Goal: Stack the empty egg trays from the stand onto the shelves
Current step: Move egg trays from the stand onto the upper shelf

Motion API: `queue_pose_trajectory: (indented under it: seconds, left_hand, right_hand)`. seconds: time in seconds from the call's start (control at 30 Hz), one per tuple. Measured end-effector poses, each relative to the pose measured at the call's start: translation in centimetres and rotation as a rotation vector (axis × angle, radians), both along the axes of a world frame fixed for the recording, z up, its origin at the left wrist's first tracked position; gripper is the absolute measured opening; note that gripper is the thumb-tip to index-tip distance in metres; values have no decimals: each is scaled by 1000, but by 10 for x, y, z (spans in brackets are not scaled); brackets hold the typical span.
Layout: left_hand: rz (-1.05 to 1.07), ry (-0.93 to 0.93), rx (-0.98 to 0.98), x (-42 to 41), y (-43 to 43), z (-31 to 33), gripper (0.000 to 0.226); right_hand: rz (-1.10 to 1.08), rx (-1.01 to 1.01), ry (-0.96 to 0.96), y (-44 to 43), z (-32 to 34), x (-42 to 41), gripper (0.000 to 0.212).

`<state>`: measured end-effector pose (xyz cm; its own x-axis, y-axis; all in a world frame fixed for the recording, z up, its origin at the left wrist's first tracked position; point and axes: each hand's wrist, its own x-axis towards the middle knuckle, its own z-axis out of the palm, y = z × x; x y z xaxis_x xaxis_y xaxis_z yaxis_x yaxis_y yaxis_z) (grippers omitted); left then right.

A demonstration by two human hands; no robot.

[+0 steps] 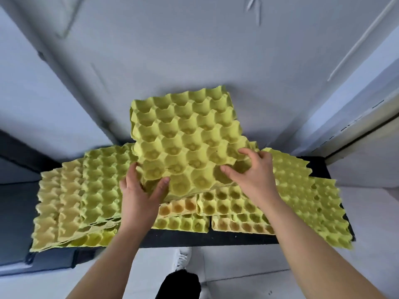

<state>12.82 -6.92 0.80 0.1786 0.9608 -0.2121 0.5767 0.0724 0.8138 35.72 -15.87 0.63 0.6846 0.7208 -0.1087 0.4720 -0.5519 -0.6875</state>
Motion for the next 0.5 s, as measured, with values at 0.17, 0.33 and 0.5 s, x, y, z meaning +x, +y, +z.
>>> queue_pose_trajectory:
  seconds: [0.17,0.33,0.5]
  left_hand:
    - [140,-29,136,-70,-13,55,92]
    - [291,-109,297,-139,-20,120,77]
    - [435,-180,505,-212,-24,185,81]
  right_hand:
    - [143,153,-104,8,69,-51,69]
    - [269,323,-114,26,135,-113,63]
    - [356,564,-115,49,198,-190,56]
